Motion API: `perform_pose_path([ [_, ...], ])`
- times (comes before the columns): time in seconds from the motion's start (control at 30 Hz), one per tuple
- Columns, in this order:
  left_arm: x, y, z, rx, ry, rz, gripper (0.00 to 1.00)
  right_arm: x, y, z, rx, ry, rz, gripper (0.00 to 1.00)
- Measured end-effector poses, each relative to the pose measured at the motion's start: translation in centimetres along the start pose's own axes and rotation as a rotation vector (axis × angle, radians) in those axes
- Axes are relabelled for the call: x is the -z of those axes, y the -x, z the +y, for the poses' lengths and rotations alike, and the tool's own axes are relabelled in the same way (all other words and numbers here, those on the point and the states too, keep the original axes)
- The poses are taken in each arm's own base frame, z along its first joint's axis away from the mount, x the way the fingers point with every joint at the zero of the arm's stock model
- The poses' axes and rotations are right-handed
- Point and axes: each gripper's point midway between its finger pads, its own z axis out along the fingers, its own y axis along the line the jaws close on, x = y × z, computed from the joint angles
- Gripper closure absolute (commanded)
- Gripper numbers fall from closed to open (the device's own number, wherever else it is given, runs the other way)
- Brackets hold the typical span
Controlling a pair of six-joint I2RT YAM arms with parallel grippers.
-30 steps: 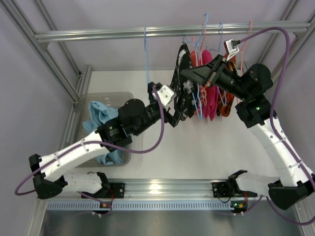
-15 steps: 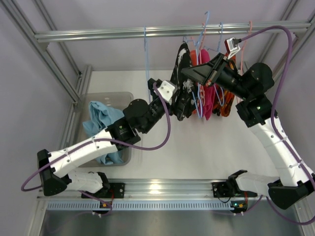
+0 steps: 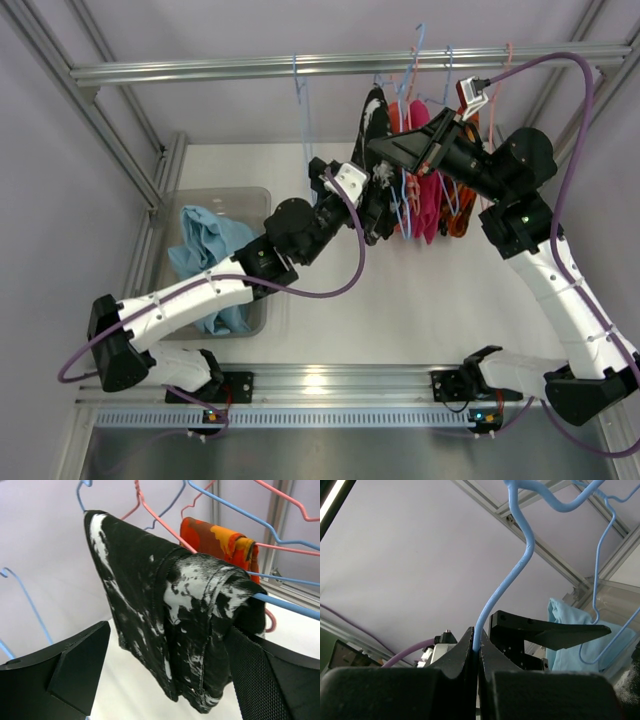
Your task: Remove the trousers from the hanger
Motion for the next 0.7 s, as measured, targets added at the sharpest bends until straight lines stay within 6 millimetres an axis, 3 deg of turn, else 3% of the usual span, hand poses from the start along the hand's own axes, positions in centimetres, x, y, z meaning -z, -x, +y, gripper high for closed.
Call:
perform_pose_path([
  [0.27, -1.0, 0.3, 1.9, -0.012, 0.025, -0.035, 0.2, 0.0, 0.1, 0.1, 0.006, 0.006, -0.004, 1.0],
  [0.4, -1.7, 0.3, 2.0, -0.018, -0.022, -0.06, 0.16, 0.0, 0.1, 0.2, 0.007, 0.007, -0.004, 1.0],
  [0.7, -2.1, 0.0, 0.0, -0.034, -0.153, -0.078, 0.08, 0.0, 0.0, 0.5, -0.012, 0.017, 0.004, 1.0],
])
